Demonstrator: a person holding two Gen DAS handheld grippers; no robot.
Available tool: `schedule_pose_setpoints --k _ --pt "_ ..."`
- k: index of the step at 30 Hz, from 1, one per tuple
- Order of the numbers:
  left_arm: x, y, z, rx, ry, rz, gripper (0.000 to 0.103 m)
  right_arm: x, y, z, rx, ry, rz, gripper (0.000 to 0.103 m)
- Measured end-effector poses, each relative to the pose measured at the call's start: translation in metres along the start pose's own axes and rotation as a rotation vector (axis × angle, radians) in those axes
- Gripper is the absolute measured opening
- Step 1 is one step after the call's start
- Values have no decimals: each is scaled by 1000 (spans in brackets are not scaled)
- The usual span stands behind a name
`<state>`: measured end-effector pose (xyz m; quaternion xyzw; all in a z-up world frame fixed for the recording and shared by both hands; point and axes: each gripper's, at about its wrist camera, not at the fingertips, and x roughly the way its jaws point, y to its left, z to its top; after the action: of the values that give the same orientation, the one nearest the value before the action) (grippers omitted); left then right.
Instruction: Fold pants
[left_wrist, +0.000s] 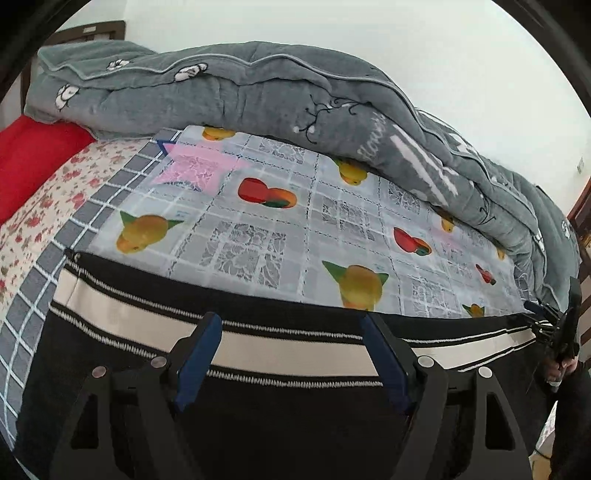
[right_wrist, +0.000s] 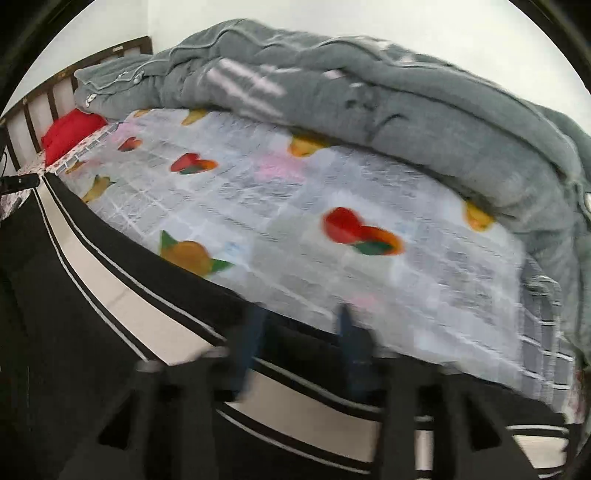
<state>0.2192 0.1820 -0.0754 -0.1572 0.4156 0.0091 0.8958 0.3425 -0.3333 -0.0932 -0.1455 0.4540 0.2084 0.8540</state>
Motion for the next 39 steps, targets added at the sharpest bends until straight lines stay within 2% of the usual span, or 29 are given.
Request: schedule_pose_setpoints --k 2,5,7,9,10,11,13,14,17,20,24,27,31,32,36,39 --pt "0 3 -2 -22 7 -23 77 -2 -25 -5 12 22 2 65" --pt "4 2 -4 -33 17 -35 77 6 -51 -9 50 124 71 65" --pt "6 -2 -6 -26 20 -33 77 11 -53 -16 20 150 91 65" --pt "10 -4 -8 -20 30 -21 77 16 -42 -22 -71 159 28 55" --pt "10 -4 -8 -19 35 -19 77 16 -36 -24 -117 146 -11 37" --pt "11 -3 -10 -21 39 -19 77 15 -33 -25 -146 137 -22 24" --pt "10 -1 -12 -23 47 -20 77 7 -33 -25 -153 122 5 10" --pt "8 1 -12 -23 46 -17 77 -1 -36 -23 -145 95 16 7" --pt "5 5 -12 -38 35 -17 77 -10 -44 -20 -108 46 24 7" --pt "12 6 -11 -50 50 -14 77 10 -41 -23 -107 78 12 7" --pt "15 7 -15 -59 60 -17 77 20 -43 -23 -52 76 4 9" --pt "8 8 -19 -49 59 -15 77 9 -40 -24 -24 78 -44 18" --pt "-6 6 -33 -32 58 -36 77 -26 -39 -33 71 -13 -167 48" --pt "-11 6 -39 -32 58 -44 77 -29 -39 -40 104 -3 -209 51" --pt "-24 1 -63 -30 74 -83 77 -12 -50 -66 174 99 -329 51" --pt "-40 -4 -86 -21 74 -100 77 -31 -59 -72 304 58 -336 50"
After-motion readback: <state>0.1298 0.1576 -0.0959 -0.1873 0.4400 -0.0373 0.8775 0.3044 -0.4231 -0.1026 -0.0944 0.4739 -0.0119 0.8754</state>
